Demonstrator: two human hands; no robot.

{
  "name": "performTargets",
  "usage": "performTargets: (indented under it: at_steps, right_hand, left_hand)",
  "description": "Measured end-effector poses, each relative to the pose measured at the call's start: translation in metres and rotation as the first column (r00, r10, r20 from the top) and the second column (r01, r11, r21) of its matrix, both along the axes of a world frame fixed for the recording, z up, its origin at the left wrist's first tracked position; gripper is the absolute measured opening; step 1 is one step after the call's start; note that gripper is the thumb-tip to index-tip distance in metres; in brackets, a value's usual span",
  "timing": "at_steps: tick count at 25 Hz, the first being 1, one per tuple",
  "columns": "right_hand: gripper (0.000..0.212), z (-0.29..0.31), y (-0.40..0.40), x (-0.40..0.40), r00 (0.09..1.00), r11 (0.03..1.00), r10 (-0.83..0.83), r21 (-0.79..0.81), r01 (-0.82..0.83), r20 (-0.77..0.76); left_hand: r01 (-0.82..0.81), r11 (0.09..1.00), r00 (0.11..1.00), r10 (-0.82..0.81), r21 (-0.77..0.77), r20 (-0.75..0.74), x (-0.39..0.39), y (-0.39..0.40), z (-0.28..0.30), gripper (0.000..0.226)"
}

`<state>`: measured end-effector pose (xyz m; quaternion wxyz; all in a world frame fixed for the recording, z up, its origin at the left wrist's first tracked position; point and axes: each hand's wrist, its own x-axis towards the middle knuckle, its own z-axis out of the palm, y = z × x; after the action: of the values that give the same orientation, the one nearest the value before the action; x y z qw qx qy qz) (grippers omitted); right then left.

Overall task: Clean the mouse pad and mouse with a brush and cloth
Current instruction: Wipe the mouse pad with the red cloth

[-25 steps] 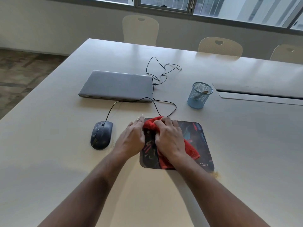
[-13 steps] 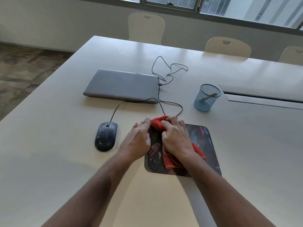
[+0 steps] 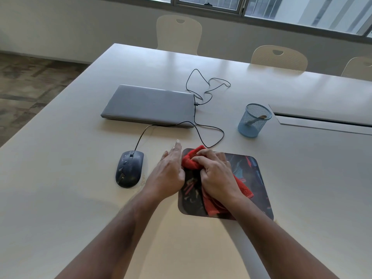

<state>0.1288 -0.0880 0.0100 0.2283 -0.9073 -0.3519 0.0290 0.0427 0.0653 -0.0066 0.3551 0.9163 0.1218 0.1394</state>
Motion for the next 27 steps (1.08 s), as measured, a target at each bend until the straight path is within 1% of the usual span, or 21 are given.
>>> performTargets:
  at_steps: [2, 5, 8, 11, 12, 14, 16, 18, 23, 27]
  right_hand:
    - [0.047, 0.003, 0.012, 0.005, 0.999, 0.999, -0.046, -0.023, 0.046, 0.022]
    - [0.050, 0.005, 0.026, 0.011, 0.999, 0.997, -0.045, -0.063, 0.046, 0.016]
    - [0.052, 0.007, 0.024, 0.014, 0.999, 0.995, 0.047, -0.090, -0.046, -0.001]
    - [0.050, 0.007, 0.010, 0.005, 0.987, 0.986, 0.158, -0.057, -0.159, -0.018]
    - [0.050, 0.004, 0.003, 0.001, 0.988, 0.987, 0.153, -0.042, -0.153, -0.010]
    - [0.049, -0.001, -0.005, 0.000, 0.997, 0.997, 0.066, -0.037, -0.065, 0.030]
    - [0.050, -0.001, -0.002, 0.006, 0.997, 0.997, -0.034, -0.072, 0.039, 0.068]
    - [0.051, 0.004, 0.010, 0.012, 0.995, 0.991, -0.076, -0.103, 0.082, 0.067]
    - [0.051, 0.009, 0.032, 0.008, 0.999, 0.988, -0.022, -0.150, 0.027, 0.036]
    - [0.051, 0.008, 0.016, -0.006, 0.997, 0.991, 0.064, -0.116, -0.059, 0.036]
  left_hand:
    - [0.006, 1.000, 1.000, -0.006, 0.003, -0.012, 0.000, -0.001, -0.001, 0.079]
    - [0.013, 1.000, 1.000, -0.013, -0.002, -0.009, 0.000, -0.001, 0.000, 0.080]
    - [0.023, 1.000, 1.000, -0.023, 0.003, -0.002, 0.000, 0.000, 0.000, 0.080]
    - [0.025, 1.000, 0.999, -0.025, -0.018, -0.022, -0.001, 0.000, 0.001, 0.082]
    - [0.028, 0.999, 0.999, -0.029, -0.017, -0.029, -0.001, 0.000, 0.002, 0.083]
    - [0.031, 1.000, 0.999, -0.031, -0.006, -0.037, -0.001, 0.000, 0.001, 0.083]
    - [0.037, 0.999, 0.999, -0.036, 0.011, -0.040, -0.001, 0.000, 0.000, 0.083]
    - [0.043, 0.999, 0.998, -0.042, 0.023, -0.041, 0.000, 0.000, 0.000, 0.083]
    - [0.039, 0.999, 0.999, -0.038, 0.021, -0.037, 0.001, -0.001, 0.000, 0.082]
    - [0.037, 0.999, 0.998, -0.038, -0.010, -0.049, -0.001, 0.000, 0.002, 0.082]
